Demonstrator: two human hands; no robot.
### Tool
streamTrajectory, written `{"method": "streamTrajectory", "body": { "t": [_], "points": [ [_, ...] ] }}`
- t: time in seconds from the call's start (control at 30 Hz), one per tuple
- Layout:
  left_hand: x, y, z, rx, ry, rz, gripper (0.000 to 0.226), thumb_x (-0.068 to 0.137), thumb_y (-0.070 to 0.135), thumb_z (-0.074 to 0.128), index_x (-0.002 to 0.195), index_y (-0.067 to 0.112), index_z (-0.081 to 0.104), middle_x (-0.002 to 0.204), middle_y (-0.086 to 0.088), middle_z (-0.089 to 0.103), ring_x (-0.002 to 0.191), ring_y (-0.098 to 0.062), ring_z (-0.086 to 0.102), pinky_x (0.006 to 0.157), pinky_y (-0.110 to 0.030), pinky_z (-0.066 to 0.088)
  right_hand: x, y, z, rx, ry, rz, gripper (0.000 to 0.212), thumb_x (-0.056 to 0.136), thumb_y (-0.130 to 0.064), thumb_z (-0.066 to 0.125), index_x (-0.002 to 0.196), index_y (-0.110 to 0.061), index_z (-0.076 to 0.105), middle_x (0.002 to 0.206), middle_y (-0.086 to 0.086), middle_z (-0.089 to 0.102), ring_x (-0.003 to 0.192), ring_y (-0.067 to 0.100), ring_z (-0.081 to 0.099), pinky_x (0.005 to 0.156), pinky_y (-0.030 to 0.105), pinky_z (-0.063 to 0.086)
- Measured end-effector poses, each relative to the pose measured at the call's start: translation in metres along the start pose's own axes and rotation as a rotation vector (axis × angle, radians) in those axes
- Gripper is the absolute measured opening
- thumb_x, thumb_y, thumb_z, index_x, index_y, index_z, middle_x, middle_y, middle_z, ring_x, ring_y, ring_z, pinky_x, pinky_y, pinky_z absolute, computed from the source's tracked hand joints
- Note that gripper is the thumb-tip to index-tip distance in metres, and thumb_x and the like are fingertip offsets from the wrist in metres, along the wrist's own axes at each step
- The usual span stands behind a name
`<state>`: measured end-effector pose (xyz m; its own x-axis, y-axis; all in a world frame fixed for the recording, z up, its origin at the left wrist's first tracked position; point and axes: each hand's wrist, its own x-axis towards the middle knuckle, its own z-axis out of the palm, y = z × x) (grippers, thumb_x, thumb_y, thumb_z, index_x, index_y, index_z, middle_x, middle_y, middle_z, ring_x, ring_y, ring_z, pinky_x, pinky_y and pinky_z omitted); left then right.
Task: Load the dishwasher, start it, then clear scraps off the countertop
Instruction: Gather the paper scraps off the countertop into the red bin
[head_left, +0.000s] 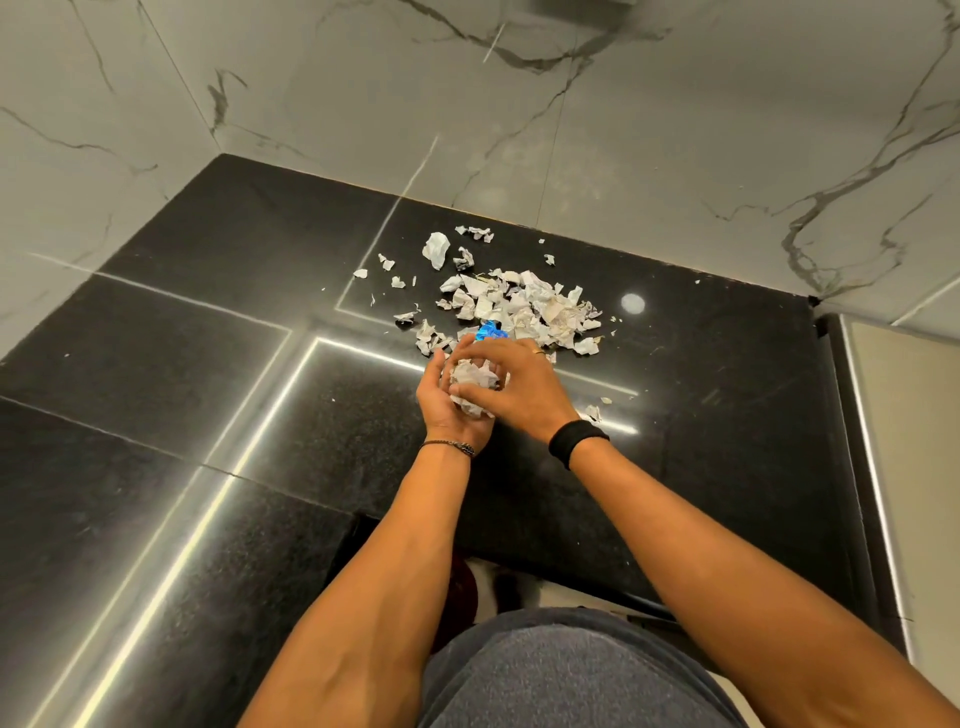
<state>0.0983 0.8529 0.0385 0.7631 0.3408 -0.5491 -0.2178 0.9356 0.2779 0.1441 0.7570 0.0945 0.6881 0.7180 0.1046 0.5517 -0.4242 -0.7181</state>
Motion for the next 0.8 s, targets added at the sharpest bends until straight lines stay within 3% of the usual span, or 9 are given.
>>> {"method": "streamTrajectory", "body": {
  "t": [0.13, 0.2, 0.23, 0.3, 0.4, 0.5, 0.63, 0.73, 0.8],
  "points": [
    [-0.003, 0.005, 0.001, -0.023, -0.002, 0.026, 0.055, 0.099, 0.042, 0.052, 0.14, 0.007, 0.058, 0.134, -0.02, 0.064, 0.123, -0.036, 0.062, 0.112, -0.047, 0.044, 0.003, -0.007, -0.004, 0.195, 0.126, 0.045, 0.023, 0.09, -0.044, 0.07, 0.109, -0.03, 0.07, 0.109, -0.02, 0.066, 0.103, -0.013, 0.051, 0.1, 0.031, 0.043],
    [-0.005, 0.008, 0.003, -0.021, -0.031, 0.031, 0.047, 0.1, 0.04, 0.05, 0.129, 0.006, 0.065, 0.139, -0.022, 0.059, 0.129, -0.038, 0.059, 0.113, -0.048, 0.043, 0.003, -0.007, -0.001, 0.328, 0.155, 0.159, 0.025, 0.097, -0.046, 0.06, 0.112, -0.029, 0.069, 0.111, -0.019, 0.066, 0.107, -0.008, 0.056, 0.101, 0.033, 0.047],
    [-0.007, 0.009, 0.004, -0.027, -0.037, 0.034, 0.044, 0.1, 0.039, 0.05, 0.124, 0.005, 0.067, 0.141, -0.022, 0.058, 0.131, -0.038, 0.056, 0.115, -0.049, 0.04, 0.002, -0.007, 0.002, 0.403, 0.17, 0.218, 0.026, 0.099, -0.048, 0.055, 0.113, -0.029, 0.068, 0.107, -0.02, 0.067, 0.105, -0.005, 0.059, 0.098, 0.032, 0.049],
    [-0.011, 0.012, 0.007, -0.055, -0.061, 0.037, 0.044, 0.1, 0.037, 0.05, 0.123, 0.003, 0.066, 0.142, -0.024, 0.057, 0.134, -0.038, 0.053, 0.118, -0.049, 0.036, 0.001, -0.012, 0.009, 0.576, 0.192, 0.32, 0.029, 0.104, -0.045, 0.046, 0.116, -0.028, 0.066, 0.097, -0.023, 0.067, 0.095, -0.009, 0.061, 0.087, 0.019, 0.049],
    [-0.019, 0.019, 0.012, -0.074, -0.086, 0.054, 0.047, 0.101, 0.039, 0.051, 0.127, 0.002, 0.063, 0.142, -0.024, 0.056, 0.133, -0.037, 0.055, 0.118, -0.047, 0.037, 0.002, -0.029, 0.018, 0.834, 0.222, 0.461, 0.047, 0.103, -0.053, 0.035, 0.128, -0.023, 0.061, 0.111, -0.022, 0.063, 0.104, -0.012, 0.06, 0.08, 0.007, 0.046],
    [-0.026, 0.027, 0.012, -0.067, -0.09, 0.089, 0.045, 0.101, 0.038, 0.05, 0.12, 0.001, 0.066, 0.135, -0.022, 0.061, 0.132, -0.037, 0.055, 0.116, -0.048, 0.039, 0.003, -0.046, 0.031, 1.008, 0.25, 0.533, 0.054, 0.1, -0.06, 0.033, 0.125, -0.022, 0.062, 0.113, -0.015, 0.066, 0.101, -0.008, 0.065, 0.079, 0.012, 0.051],
    [-0.044, 0.035, 0.012, -0.021, -0.081, 0.172, 0.039, 0.103, 0.031, 0.045, 0.113, 0.001, 0.068, 0.119, -0.017, 0.069, 0.117, -0.032, 0.065, 0.105, -0.044, 0.051, 0.004, -0.066, 0.051, 1.071, 0.24, 0.54, 0.066, 0.091, -0.072, 0.047, 0.127, -0.02, 0.065, 0.124, 0.001, 0.069, 0.114, 0.016, 0.067, 0.099, 0.039, 0.054],
    [-0.06, 0.041, 0.007, 0.007, -0.046, 0.225, 0.034, 0.101, 0.021, 0.044, 0.111, 0.001, 0.069, 0.112, -0.015, 0.071, 0.104, -0.027, 0.071, 0.095, -0.037, 0.057, -0.002, -0.078, 0.066, 1.041, 0.257, 0.532, 0.042, 0.096, -0.055, 0.053, 0.112, -0.02, 0.07, 0.117, 0.004, 0.072, 0.113, 0.022, 0.067, 0.104, 0.048, 0.05],
    [-0.068, 0.045, -0.002, 0.011, -0.01, 0.255, 0.034, 0.103, 0.018, 0.041, 0.113, 0.001, 0.069, 0.107, -0.013, 0.074, 0.1, -0.025, 0.072, 0.089, -0.034, 0.058, -0.008, -0.085, 0.076, 1.043, 0.241, 0.536, 0.04, 0.097, -0.049, 0.055, 0.119, -0.019, 0.07, 0.121, 0.003, 0.071, 0.116, 0.02, 0.066, 0.106, 0.047, 0.049]
  ]
}}
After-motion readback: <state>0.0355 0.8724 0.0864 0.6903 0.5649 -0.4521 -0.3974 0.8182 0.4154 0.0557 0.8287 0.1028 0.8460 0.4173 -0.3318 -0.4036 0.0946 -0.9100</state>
